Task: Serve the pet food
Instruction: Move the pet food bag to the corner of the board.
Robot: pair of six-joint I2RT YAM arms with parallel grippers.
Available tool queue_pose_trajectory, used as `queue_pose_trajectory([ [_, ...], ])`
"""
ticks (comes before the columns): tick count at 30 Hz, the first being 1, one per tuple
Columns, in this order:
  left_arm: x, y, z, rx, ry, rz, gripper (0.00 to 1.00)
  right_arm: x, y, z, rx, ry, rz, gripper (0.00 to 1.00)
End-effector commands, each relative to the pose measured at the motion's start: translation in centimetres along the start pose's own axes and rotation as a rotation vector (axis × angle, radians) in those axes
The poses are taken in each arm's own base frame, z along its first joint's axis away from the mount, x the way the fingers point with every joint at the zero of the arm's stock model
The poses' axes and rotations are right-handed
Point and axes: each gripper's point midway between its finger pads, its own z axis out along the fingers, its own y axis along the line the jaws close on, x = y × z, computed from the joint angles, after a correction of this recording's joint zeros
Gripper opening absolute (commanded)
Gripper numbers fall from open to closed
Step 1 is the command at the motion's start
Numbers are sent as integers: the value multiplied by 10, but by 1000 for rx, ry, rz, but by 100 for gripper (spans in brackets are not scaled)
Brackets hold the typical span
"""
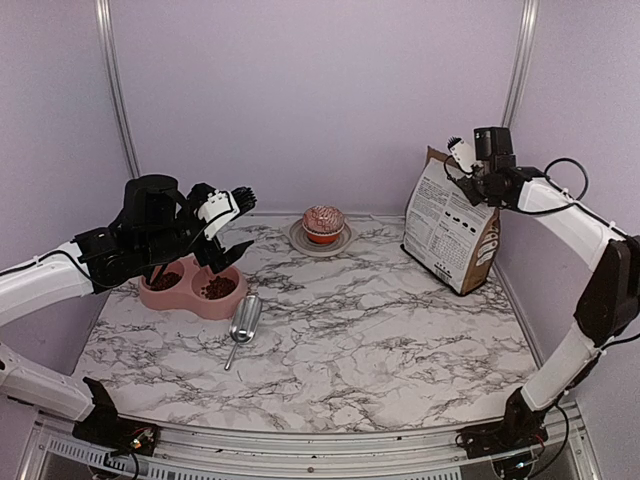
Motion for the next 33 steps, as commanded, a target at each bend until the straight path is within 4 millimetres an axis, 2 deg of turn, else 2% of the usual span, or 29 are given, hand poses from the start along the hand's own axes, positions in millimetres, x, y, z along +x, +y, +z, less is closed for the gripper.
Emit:
queue_pose_trajectory([
  [1, -13, 17, -4, -41, -35, -32, 99, -59, -132, -69, 389, -241, 295, 0],
  [9, -11, 19, -3, -48, -33, -42, 99, -34, -100, -62, 279, -205, 326, 0],
  [12, -11, 19, -2, -47, -34, -48, 99, -30, -92, -62, 237, -200, 345, 8],
  [15, -9, 18, -1, -43, -31, -52, 99, -31, -90, -65, 213, -208, 356, 24],
  [17, -10, 19, 0, -42, -32, -55, 99, -35, -92, -70, 201, -226, 368, 35],
  [22, -9, 19, 0, -42, -31, -58, 99, -48, -101, -86, 174, -287, 406, 51],
  [27, -8, 21, 0, -46, -34, -66, 99, -65, -101, -104, 85, -373, 455, 58],
  [33, -10, 28, -2, -61, -43, -88, 99, -88, -77, -126, -133, -503, 495, 65],
])
